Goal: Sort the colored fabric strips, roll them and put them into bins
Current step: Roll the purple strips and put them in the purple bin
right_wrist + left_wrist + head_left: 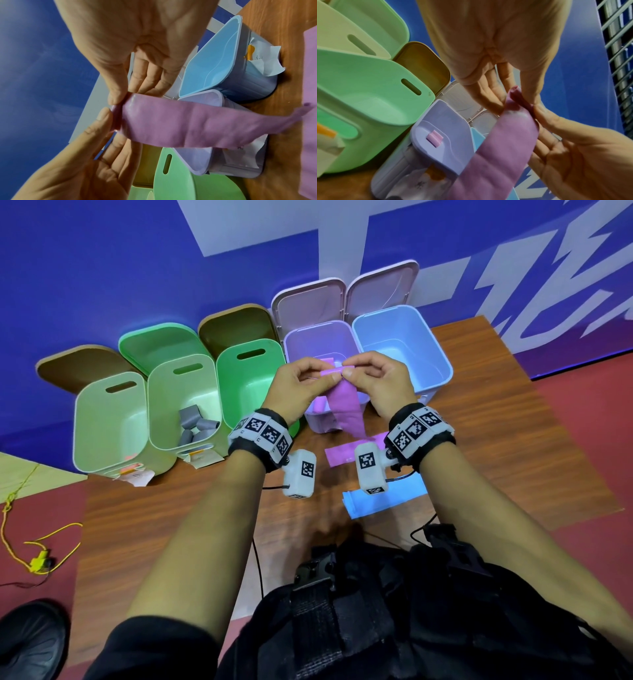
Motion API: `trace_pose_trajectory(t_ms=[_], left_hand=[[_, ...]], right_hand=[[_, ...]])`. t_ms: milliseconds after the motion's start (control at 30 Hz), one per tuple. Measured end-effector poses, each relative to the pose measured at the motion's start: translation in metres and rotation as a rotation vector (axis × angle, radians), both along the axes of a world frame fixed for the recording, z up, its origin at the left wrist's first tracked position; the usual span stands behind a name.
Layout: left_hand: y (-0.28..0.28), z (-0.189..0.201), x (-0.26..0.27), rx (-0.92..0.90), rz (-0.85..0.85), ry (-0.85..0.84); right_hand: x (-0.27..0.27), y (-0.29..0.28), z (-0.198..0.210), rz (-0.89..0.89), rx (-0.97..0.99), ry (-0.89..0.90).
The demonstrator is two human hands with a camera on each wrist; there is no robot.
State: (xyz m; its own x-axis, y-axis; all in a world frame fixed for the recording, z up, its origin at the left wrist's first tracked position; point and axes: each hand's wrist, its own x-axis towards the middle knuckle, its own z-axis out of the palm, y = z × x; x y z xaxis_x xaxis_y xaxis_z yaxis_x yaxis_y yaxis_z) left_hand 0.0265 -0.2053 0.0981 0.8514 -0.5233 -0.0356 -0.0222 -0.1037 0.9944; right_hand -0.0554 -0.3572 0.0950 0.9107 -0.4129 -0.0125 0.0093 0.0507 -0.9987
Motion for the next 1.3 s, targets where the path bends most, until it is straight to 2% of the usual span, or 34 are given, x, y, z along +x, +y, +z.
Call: trace_pose_trajectory(t_ms=[167,333,533,700,800,967,1133,1300], left_hand=[[0.0,0.0003,-0.0004,0.004,-0.005,-0.024],[-0.0027,0.0045,-0.002,-0.014,0.009,-0.056],[-0.0014,0.0055,-0.0027,0.005,-0.007,-0.072],[-0.0004,0.0032,-0.0017,0.022,-0.015,0.0],[0.001,0.0011,-0.0009,0.018,-0.005,-0.03],[0.0005,0.0023,-0.0016,0.007,0.011,-0.047],[0.0008,0.0035,-0.0036,0.06,0.024,-0.104],[-0.0001,0.0017,-0.0034,0.037,0.029,-0.03]], right_hand=[[-0.0008,-0.0009,0.0012,-0.003,-0.031,-0.002],[-0.0005,0.0,0.0012,-0.001,0.102,0.011],[0.0012,0.0001,0.0014,0.006,0.035,0.026],[-0.0001,-0.0003,0.001,-0.009,0.011,0.021],[0.0,-0.0006,0.0005,-0.003,-0.009,0.019],[0.0007,0.0015,-0.0024,-0.02,0.082,0.039],[0.0009,-0.0002,-0.0047,-0.018,0.011,0.087],[-0.0005,-0.0008,-0.0038,-0.03,0.019,0.051]])
